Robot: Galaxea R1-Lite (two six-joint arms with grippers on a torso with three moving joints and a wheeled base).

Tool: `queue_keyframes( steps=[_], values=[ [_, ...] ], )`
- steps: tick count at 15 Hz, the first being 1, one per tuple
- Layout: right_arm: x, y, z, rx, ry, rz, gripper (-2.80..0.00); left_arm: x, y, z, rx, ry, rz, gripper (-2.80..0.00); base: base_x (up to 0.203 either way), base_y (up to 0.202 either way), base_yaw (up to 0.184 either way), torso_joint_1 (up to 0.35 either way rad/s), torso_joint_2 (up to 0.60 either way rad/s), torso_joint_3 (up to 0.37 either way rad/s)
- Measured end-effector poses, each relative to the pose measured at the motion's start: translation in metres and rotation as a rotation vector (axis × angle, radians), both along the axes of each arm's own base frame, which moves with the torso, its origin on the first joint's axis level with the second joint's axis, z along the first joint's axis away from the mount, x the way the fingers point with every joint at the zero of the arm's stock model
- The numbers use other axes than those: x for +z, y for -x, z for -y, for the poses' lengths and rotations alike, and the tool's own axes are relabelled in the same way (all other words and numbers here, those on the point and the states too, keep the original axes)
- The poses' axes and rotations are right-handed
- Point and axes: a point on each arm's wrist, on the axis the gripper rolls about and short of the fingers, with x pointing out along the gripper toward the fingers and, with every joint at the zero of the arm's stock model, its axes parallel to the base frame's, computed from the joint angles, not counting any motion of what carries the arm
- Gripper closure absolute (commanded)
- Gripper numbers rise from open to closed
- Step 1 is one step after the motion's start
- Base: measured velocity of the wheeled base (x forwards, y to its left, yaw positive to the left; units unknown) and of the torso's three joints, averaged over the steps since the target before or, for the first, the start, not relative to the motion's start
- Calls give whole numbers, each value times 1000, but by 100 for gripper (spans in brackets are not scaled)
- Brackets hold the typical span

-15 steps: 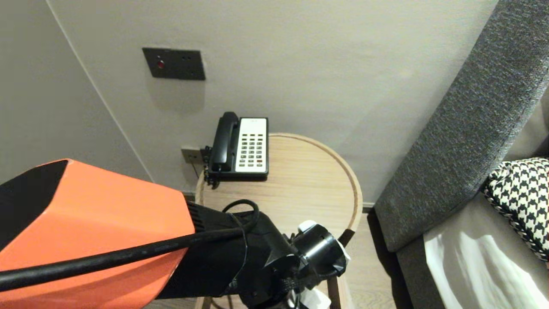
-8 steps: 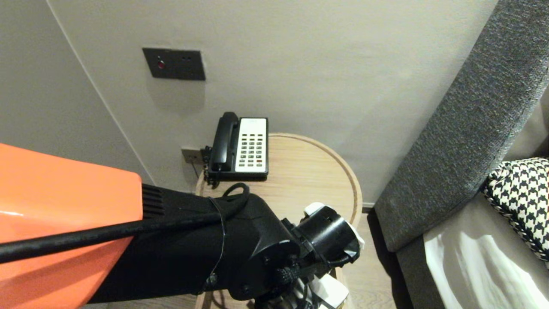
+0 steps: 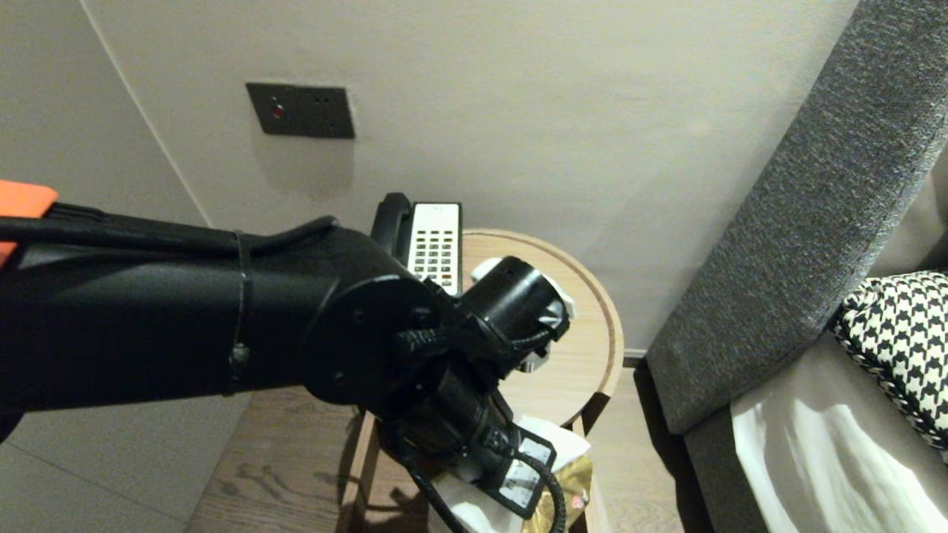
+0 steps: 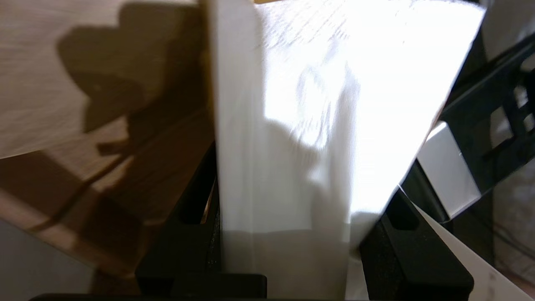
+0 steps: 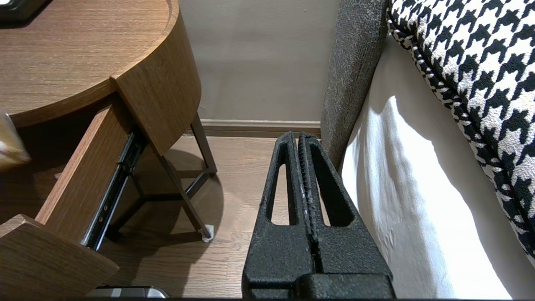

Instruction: Take the tissue out of the drawer one by one and place them on the table

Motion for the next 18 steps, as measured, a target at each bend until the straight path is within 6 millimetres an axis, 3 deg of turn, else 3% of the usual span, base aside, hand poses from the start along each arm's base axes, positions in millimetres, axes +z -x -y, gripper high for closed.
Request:
queue_keyframes(
  steps=[4, 18],
  values=[
    [0, 0, 0, 0, 0, 0, 0, 23, -7, -17, 46, 11, 20, 0, 0, 0, 0, 0, 0, 0],
    [0, 0, 0, -1, 0, 0, 0, 48, 12, -39, 40, 68, 43, 0, 0, 0, 0, 0, 0, 0]
  ],
)
